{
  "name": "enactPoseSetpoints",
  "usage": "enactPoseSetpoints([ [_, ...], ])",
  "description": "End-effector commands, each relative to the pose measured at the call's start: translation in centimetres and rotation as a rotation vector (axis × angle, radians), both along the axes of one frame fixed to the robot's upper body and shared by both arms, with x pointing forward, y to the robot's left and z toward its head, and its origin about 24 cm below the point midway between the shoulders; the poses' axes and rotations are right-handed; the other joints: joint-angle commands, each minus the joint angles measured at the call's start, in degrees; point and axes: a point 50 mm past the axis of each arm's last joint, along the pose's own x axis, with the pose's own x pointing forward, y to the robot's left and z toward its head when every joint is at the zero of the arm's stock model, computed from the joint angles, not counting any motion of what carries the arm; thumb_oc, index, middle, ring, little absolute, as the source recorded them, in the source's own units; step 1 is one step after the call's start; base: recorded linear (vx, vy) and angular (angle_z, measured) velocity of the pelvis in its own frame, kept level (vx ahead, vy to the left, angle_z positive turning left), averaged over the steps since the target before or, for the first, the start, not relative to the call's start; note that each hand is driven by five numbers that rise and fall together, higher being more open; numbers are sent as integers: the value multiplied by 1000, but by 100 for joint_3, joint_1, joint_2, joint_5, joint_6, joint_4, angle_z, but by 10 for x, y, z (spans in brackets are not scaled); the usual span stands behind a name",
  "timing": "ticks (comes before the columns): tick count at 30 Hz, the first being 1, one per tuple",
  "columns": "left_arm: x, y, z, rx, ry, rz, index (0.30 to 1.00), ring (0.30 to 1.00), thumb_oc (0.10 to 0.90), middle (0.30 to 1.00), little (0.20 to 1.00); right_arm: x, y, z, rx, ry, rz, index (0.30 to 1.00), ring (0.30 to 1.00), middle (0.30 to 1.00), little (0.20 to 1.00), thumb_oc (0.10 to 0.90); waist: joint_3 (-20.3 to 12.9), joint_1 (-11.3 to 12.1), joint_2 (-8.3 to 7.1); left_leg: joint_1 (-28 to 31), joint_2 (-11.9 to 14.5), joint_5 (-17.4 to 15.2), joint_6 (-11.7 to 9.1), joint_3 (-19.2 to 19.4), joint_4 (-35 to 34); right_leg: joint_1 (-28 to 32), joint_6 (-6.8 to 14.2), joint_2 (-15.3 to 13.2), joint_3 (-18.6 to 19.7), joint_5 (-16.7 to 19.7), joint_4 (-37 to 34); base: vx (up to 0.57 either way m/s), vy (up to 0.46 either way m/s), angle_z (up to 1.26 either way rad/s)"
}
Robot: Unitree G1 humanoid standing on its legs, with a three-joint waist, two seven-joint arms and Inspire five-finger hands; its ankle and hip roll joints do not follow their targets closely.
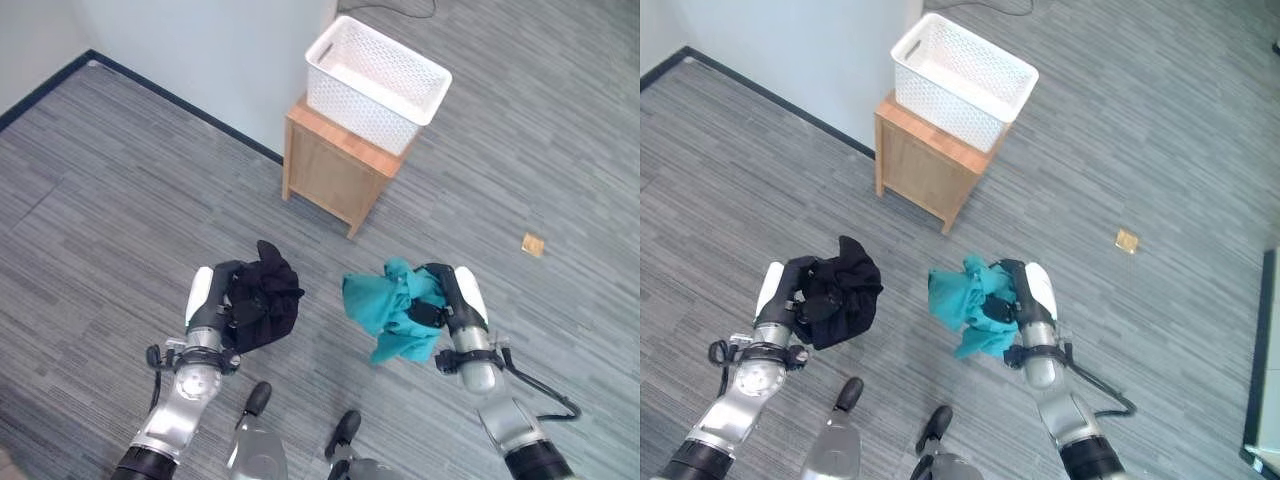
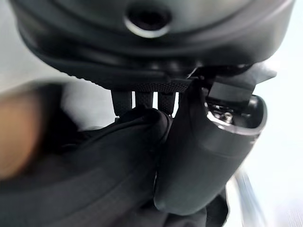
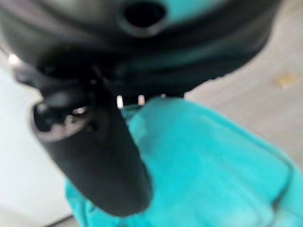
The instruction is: Pick up bed clothes into laundry basket.
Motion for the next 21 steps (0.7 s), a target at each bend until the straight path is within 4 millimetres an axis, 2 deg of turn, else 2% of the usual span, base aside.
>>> enactPoseSetpoints([
  [1,-80,27,-21,57,137,65,300,300,400,300,300,1,-42,30,-116,-97,-36,300,300,300,300,400,-832,116,442,-191,882,18,450,281,406,298,-171,-68,-844,-1018,330,-181,134,70],
  [3,-64,27,-9,107,80,4,300,300,400,300,300,7,-44,37,-158,-115,-24,300,300,300,300,400,-894,53,435,-131,688,-134,574,214,305,221,-85,-201,-863,-980,535,-107,105,60],
  [5,-42,28,10,165,-9,-43,300,300,400,300,300,15,-41,44,-188,-137,-6,300,300,300,300,400,-859,-6,456,-23,506,-241,766,152,221,-206,46,-550,-769,-869,1440,-81,131,47],
  [6,-25,29,26,203,-82,-63,300,300,400,300,300,23,-34,55,-203,-184,19,300,300,300,300,400,-779,-101,456,91,410,-273,870,102,170,-514,242,-822,-600,-571,2067,-30,113,23],
  [7,-24,29,26,203,-84,-62,300,300,400,300,300,24,-33,56,-203,-185,19,300,300,300,300,400,-763,-94,428,98,366,-272,892,119,161,-558,268,-888,-563,-599,2152,-20,95,35],
  [8,4,32,53,284,-198,-93,300,300,400,300,300,35,-20,74,-208,-269,57,300,300,300,300,400,-651,-252,449,196,332,-284,1003,37,163,-895,434,-1086,-210,-234,2893,-2,64,51],
  [10,24,31,77,334,-302,-104,300,300,400,300,300,45,-6,95,-196,-360,90,300,300,300,300,400,-652,-330,473,332,381,-346,1013,117,56,-1232,383,-1176,-93,-263,3148,32,36,50],
  [11,24,31,78,335,-304,-104,300,300,400,300,300,45,-6,95,-196,-362,90,300,300,300,300,400,-656,-331,475,307,387,-317,1014,118,52,-1245,363,-1163,-104,-234,3118,65,-36,20],
  [13,39,27,100,368,-402,-119,300,300,400,300,300,54,9,117,-188,-457,122,300,300,300,300,400,-621,-416,439,459,425,-402,926,149,-11,-1463,344,-1156,-127,-296,2658,140,-131,-3],
  [15,46,27,115,401,-460,-126,300,300,400,300,300,58,21,137,-171,-552,138,300,300,300,300,400,-615,-490,326,566,454,-455,789,171,-26,-1566,366,-1161,-272,-116,1520,290,-260,-10],
  [16,51,27,125,421,-495,-131,300,300,400,300,300,59,28,152,-163,-624,142,300,300,300,300,400,-624,-544,334,748,619,-580,667,163,-53,-1665,483,-1141,-296,21,998,315,-276,-7],
  [17,56,30,133,444,-520,-120,300,300,400,300,300,59,35,160,-158,-666,147,300,300,300,300,400,-600,-534,325,769,738,-561,575,260,-77,-1692,505,-1087,-415,207,567,340,-253,-7],
  [19,66,28,147,471,-571,-122,300,300,400,300,300,57,44,177,-159,-758,147,300,300,300,300,400,-595,-582,281,986,934,-714,413,275,-110,-1794,605,-1114,-343,330,254,327,-200,-12],
  [21,67,27,150,491,-580,-124,300,300,400,300,300,52,50,185,-141,-811,157,300,300,300,300,400,-707,-677,148,1198,935,-962,348,272,-81,-1722,614,-1139,-251,474,220,443,-139,0],
])
